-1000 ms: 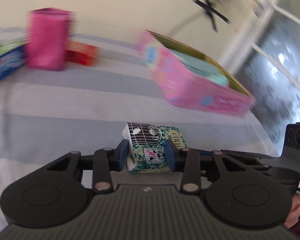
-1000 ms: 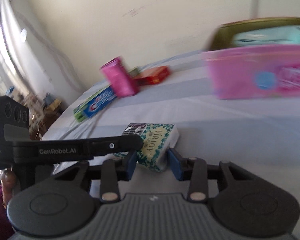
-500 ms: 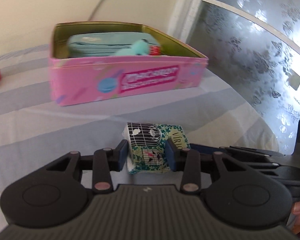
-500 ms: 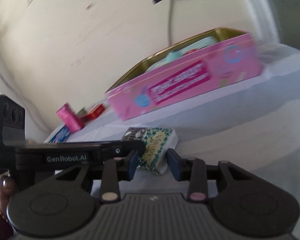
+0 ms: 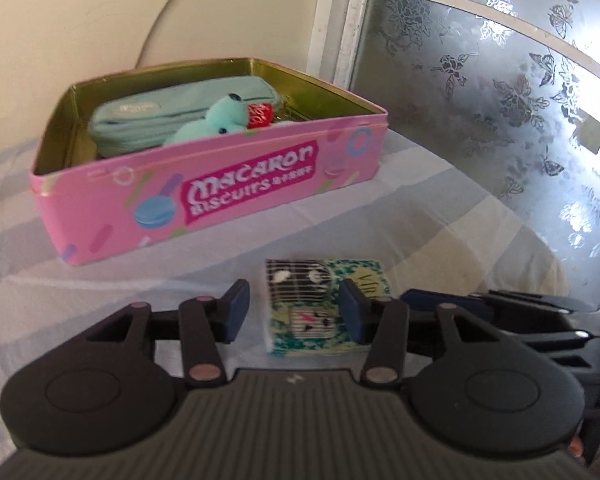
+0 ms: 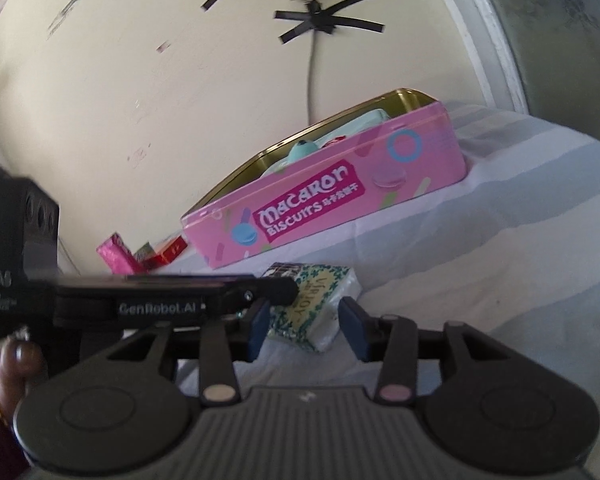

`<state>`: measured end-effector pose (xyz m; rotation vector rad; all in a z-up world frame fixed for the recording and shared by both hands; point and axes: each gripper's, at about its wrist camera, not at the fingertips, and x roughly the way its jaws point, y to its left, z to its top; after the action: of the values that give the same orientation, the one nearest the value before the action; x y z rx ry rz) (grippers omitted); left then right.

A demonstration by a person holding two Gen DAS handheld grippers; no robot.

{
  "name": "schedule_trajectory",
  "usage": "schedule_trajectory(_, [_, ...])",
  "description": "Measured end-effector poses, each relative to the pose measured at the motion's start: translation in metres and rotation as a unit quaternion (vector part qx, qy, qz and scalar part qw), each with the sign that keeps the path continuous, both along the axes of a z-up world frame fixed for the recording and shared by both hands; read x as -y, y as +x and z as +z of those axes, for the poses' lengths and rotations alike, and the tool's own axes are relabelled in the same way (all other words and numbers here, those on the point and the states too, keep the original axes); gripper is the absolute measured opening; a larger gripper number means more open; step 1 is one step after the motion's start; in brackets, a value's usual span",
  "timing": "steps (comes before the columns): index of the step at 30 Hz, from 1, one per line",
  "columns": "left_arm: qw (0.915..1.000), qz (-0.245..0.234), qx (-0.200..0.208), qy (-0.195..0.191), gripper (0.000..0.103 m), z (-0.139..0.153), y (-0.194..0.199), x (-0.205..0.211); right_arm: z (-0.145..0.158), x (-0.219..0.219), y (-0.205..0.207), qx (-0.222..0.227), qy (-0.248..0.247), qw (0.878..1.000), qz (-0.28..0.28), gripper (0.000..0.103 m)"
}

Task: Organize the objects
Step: 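Carry the tissue pack in both grippers over the pink tin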

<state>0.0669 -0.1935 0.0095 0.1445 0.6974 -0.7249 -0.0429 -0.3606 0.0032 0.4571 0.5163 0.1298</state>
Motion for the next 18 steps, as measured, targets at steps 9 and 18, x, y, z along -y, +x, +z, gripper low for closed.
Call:
schedule_trajectory(9, [0.9997, 0.010, 0.018, 0.016, 0.056, 0.001, 0.003, -0.009, -0.004, -0.025, 0.005, -0.010, -0.069, 0.997, 0.015, 0.055])
schedule_trajectory(18, [0.9996, 0.009, 0.021, 0.013, 0.056, -0.001, 0.002, -0.008, -0.004, -0.032, 0.008, -0.008, -0.101, 0.995, 0.008, 0.054])
